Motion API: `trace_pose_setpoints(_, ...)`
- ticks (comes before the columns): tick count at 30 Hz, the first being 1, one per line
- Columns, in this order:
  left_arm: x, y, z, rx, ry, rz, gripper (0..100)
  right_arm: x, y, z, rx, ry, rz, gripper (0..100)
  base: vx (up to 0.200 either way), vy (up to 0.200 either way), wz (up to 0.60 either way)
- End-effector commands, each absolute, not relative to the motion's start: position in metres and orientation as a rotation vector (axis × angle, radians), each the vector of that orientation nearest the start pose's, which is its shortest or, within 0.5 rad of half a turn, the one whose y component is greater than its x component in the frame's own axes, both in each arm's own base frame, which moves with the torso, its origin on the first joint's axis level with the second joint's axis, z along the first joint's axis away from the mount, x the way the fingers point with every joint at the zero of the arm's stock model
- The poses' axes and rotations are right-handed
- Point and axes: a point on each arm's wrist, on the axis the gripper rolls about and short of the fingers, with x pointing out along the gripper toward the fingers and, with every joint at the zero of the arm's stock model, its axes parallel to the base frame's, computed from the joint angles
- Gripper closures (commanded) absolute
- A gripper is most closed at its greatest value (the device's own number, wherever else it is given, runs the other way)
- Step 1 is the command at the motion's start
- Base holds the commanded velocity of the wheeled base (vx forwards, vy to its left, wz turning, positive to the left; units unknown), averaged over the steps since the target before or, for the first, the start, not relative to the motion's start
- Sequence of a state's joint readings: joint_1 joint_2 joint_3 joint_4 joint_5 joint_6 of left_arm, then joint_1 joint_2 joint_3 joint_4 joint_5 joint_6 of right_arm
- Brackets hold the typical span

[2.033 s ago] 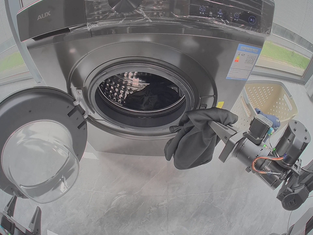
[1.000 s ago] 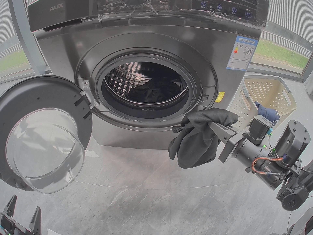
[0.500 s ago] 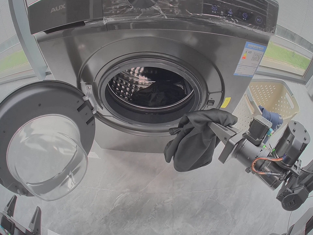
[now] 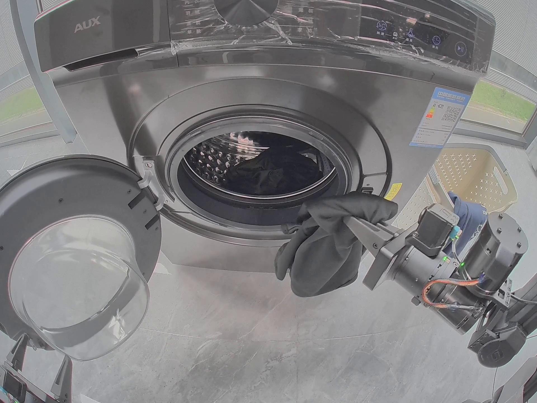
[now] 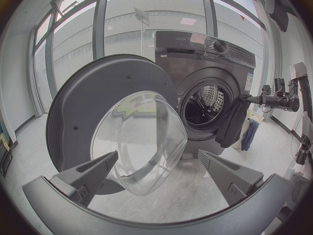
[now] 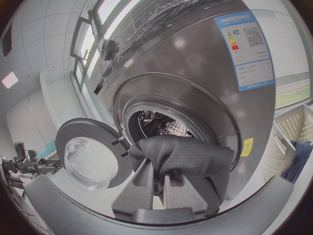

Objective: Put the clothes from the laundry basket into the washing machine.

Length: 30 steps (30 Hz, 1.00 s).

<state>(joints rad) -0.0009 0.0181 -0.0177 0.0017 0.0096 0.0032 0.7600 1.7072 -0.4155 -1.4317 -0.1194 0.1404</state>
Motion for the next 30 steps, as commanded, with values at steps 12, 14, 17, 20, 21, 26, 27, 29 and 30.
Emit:
trace_pose_setpoints(12,-0.012,-0.009,0.151,-0.002,0.0,-0.408,0,0.205,0.246,0.161,0.298,-0.132,0.806,100,0.0,0.0,0.0)
trace_pose_setpoints(14,0.002,-0.011,0.151,-0.01,0.067,-0.488,0,0.206,0.246,0.16,0.303,-0.148,0.835,100,0.0,0.0,0.0)
trace_pose_setpoints(17,0.022,-0.013,0.157,-0.015,0.115,-0.593,0,0.208,0.246,0.16,0.3,-0.149,0.863,100,0.0,0.0,0.0)
trace_pose_setpoints(20,0.048,-0.016,0.163,-0.006,0.15,-0.663,0,0.209,0.248,0.166,0.322,-0.166,0.87,100,0.0,0.0,0.0)
trace_pose_setpoints(21,0.049,-0.016,0.163,-0.005,0.153,-0.664,0,0.208,0.248,0.166,0.325,-0.163,0.872,100,0.0,0.0,0.0)
trace_pose_setpoints(26,0.087,-0.029,0.159,-0.014,0.217,-0.775,0,0.206,0.249,0.166,0.338,-0.16,0.87,100,0.0,0.0,0.0)
trace_pose_setpoints(27,0.09,-0.031,0.157,-0.015,0.229,-0.79,0,0.208,0.248,0.167,0.336,-0.164,0.862,100,0.0,0.0,0.0)
trace_pose_setpoints(29,0.099,-0.036,0.154,-0.017,0.267,-0.823,0,0.212,0.248,0.167,0.33,-0.173,0.85,100,0.0,0.0,0.0)
trace_pose_setpoints(30,0.102,-0.038,0.152,-0.017,0.284,-0.835,0,0.214,0.249,0.166,0.328,-0.174,0.839,100,0.0,0.0,0.0)
